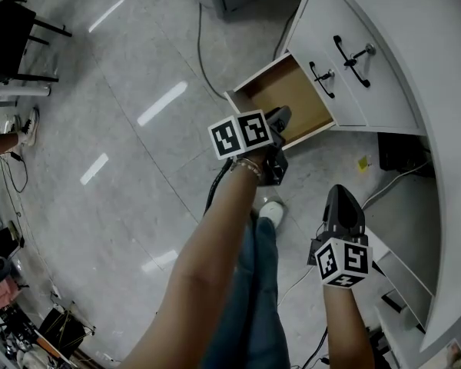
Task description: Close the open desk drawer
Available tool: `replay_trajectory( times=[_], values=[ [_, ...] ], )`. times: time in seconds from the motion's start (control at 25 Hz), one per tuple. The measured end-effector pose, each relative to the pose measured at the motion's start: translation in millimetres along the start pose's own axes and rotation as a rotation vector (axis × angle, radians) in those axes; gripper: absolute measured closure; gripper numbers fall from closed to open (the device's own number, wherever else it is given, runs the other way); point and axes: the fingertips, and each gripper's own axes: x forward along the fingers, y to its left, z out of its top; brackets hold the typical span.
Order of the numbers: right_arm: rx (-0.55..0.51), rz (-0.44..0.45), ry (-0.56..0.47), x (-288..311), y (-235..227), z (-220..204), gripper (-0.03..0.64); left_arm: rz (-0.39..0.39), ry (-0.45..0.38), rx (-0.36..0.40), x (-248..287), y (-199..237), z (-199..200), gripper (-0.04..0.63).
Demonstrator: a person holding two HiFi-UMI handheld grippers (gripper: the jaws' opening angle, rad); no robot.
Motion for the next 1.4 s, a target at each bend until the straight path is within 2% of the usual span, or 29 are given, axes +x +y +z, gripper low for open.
replay_trajectory(
  times=[0.08, 0.16, 0.24, 0.32, 0.48, 0.72, 1.2, 1.4],
  values=[
    [0.006, 0.002, -0.007, -1, 1, 2, 0.618, -0.013, -0.008, 0.028, -8, -4, 1, 0.522],
    [0.009, 0.005, -0.009, -2, 0, 2, 0.618, -0.026, -0.019, 0.099, -19, -11, 1, 0.595],
    [0.005, 0.011, -0.009, -3, -2, 2, 0.618, -0.042, -0.026, 0.16, -31, -17, 0, 0.595],
    [-0.003, 0.02, -0.01, -4, -4, 3, 0.618, -0.045, -0.038, 0.185, -46, -19, -1, 0.595],
    [-0.025, 0.024, -0.009, -3, -10, 3, 0.618, -0.006, -0.066, 0.199, -80, -7, -3, 0.595],
    [-0.032, 0.0, -0.027, -2, -15, 1, 0.618, 0.049, -0.068, 0.174, -113, 34, -16, 0.595],
    [-0.059, -0.048, -0.086, 2, 0, -50, 0.618, 0.017, 0.006, 0.237, -116, 89, -46, 0.595],
    [-0.088, -0.075, -0.112, 24, -6, -83, 0.618, -0.007, 0.011, 0.224, -93, 127, -51, 0.595]
  ],
)
